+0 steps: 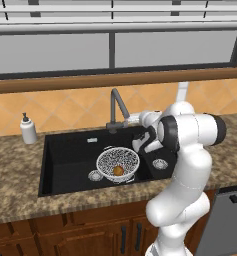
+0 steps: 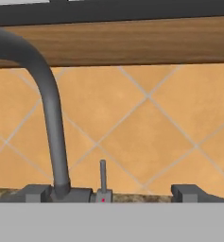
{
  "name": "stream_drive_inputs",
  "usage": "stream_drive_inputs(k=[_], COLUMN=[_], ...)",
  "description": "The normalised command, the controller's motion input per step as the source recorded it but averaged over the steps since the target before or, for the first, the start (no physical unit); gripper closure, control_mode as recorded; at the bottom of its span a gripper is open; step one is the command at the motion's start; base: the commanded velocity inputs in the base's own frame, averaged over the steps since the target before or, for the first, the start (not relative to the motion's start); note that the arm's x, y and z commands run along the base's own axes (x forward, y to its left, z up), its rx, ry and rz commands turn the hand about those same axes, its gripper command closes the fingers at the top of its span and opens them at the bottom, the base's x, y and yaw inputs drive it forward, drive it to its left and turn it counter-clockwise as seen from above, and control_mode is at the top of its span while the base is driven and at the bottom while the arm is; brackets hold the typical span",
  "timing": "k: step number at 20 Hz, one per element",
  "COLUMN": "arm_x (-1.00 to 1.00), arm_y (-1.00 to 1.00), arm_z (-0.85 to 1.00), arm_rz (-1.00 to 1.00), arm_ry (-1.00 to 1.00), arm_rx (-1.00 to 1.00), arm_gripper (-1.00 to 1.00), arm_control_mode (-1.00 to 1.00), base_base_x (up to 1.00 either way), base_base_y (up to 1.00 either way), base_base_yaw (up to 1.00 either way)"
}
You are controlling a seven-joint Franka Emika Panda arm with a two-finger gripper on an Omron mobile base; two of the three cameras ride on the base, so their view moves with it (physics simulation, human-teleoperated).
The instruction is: Put the colander in the sink, put the apple in the colander, and turn on the sink faucet and pour water over the colander.
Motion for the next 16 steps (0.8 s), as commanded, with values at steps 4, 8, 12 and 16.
stream_drive_inputs(k=[4, 8, 12, 16], arm_x=[0.31, 0.20, 0.11, 0.18], arm_y=[0.00, 0.00, 0.00, 0.00], arm_z=[-0.12, -0.12, -0.12, -0.13], arm_rz=[0.00, 0.00, 0.00, 0.00], arm_ry=[0.00, 0.00, 0.00, 0.00], arm_rx=[0.00, 0.00, 0.00, 0.00], arm_gripper=[-1.00, -1.00, -1.00, -1.00], arm_control_mode=[-1.00, -1.00, -1.00, -1.00], base_base_x=[0.00, 0.00, 0.00, 0.00], base_base_y=[0.00, 0.00, 0.00, 0.00], base_base_yaw=[0.00, 0.00, 0.00, 0.00])
